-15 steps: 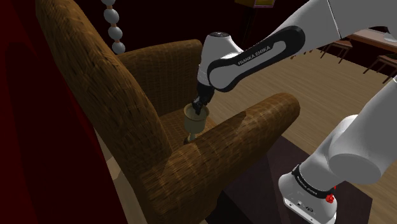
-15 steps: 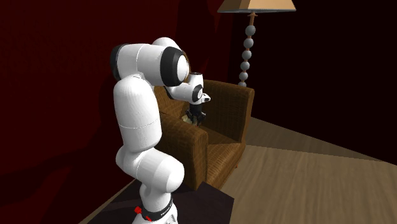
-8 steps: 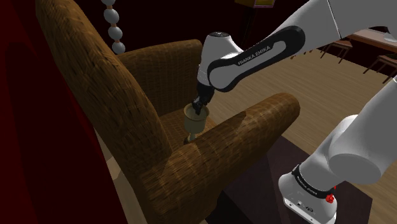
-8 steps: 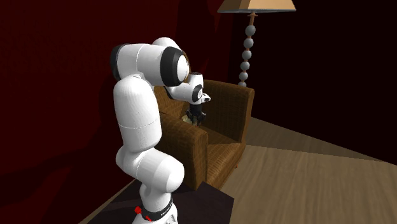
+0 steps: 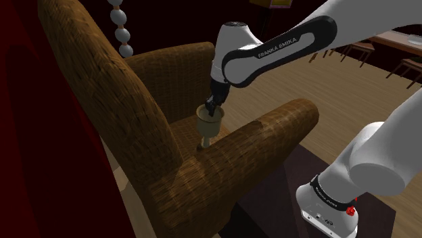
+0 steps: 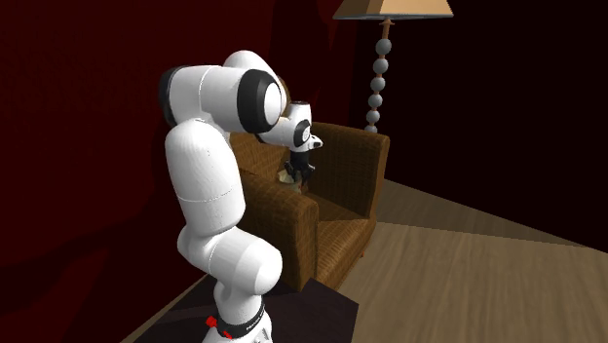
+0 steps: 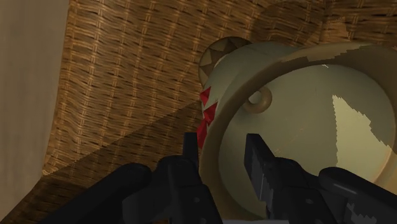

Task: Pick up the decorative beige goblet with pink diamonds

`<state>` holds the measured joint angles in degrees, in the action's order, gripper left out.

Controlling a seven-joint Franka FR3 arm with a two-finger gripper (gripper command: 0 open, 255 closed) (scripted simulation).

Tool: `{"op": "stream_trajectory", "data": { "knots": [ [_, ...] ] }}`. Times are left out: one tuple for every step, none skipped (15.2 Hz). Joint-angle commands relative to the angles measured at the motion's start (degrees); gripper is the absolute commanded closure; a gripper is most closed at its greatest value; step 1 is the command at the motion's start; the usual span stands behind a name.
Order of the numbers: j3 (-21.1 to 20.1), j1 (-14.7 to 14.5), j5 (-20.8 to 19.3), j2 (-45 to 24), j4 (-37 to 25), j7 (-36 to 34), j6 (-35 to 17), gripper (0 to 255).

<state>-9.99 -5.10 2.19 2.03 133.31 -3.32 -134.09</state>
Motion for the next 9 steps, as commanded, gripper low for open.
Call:
{"op": "stream_trajectory", "data": {
  "knots": [
    [0.1, 0.0, 0.2, 1.2, -0.7, 0.2, 1.9, 255],
    [0.1, 0.0, 0.3, 1.6, -1.1, 0.2, 2.6, 255],
    [0.1, 0.0, 0.4, 2.1, -1.4, 0.3, 3.4, 255],
    [0.1, 0.0, 0.4, 2.5, -1.8, 0.3, 4.2, 255],
    [0.1, 0.0, 0.5, 2.9, -2.2, 0.3, 5.0, 255],
    [0.1, 0.0, 0.5, 3.3, -2.6, 0.4, 5.8, 255],
    [0.2, 0.0, 0.6, 3.6, -3.0, 0.4, 6.6, 255],
    [0.2, 0.0, 0.6, 3.7, -3.1, 0.4, 6.7, 255],
    [0.2, 0.0, 0.6, 3.7, -3.1, 0.4, 6.7, 255]
  ]
}}
